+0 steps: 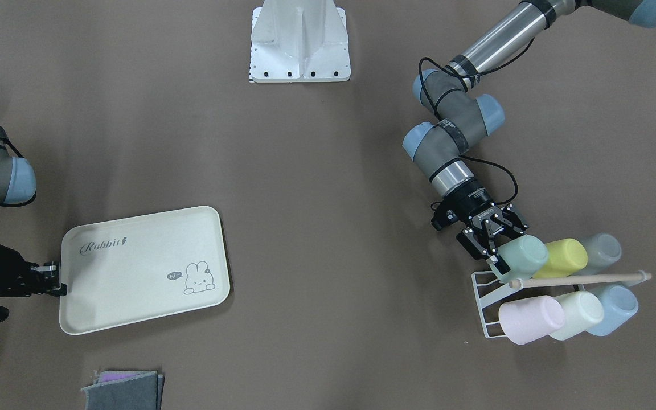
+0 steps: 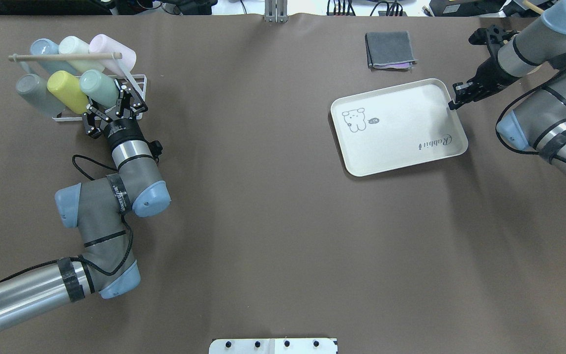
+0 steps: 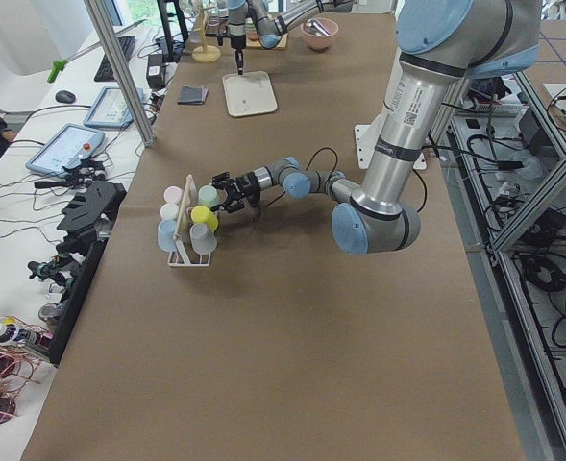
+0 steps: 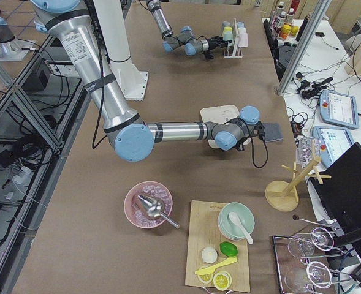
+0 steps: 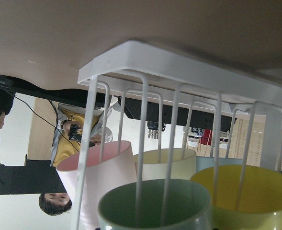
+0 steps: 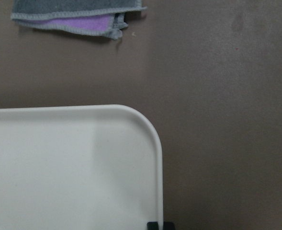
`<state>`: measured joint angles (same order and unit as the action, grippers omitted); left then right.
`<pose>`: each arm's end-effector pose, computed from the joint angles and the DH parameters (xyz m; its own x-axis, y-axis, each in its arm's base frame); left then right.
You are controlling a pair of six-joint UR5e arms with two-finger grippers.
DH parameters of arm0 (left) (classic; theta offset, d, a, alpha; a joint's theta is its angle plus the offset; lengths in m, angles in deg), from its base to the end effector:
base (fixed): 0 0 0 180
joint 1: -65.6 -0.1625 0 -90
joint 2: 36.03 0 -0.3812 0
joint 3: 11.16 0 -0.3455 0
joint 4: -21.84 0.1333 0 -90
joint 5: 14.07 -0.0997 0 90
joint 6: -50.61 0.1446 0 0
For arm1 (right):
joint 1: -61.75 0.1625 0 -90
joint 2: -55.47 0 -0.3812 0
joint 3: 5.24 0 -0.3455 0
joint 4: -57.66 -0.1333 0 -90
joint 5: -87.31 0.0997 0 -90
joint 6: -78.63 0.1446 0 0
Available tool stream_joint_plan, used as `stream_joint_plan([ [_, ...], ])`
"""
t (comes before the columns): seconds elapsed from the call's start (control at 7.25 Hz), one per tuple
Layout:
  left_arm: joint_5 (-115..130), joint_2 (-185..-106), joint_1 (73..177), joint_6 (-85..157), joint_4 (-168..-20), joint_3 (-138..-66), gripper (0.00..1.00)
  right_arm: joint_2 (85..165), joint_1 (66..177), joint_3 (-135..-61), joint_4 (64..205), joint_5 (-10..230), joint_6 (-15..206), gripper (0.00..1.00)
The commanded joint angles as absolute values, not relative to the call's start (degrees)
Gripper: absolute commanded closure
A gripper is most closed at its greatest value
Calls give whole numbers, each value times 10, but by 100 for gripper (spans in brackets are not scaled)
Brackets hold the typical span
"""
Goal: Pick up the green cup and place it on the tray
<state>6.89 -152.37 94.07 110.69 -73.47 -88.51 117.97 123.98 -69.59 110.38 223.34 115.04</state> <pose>0.4135 -0.5295 0.4388 -0.5020 0.4752 0.7226 -0.7940 0.0779 -0.6029 -0.2826 -0.5994 0.5044 0.5386 -0.1764 0.8239 0.0518 0.9829 0.1765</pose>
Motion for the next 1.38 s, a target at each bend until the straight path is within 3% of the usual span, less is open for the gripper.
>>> stream_joint_plan([
  [0.0,67,-1520,941,1108,-734,-885,79,1167,1219,-736,1106,2233,1244,100],
  [0.55,66,-1501,942,1110,-733,-903,82,1106,1155,-770,1105,2189,1419,100],
  [0.97,38,-1501,943,1154,-735,-918,82,1160,1088,-952,1211,2130,1477,100],
  [1.24,30,-1496,944,1167,-743,-926,82,1174,1023,-984,1214,2061,1525,100],
])
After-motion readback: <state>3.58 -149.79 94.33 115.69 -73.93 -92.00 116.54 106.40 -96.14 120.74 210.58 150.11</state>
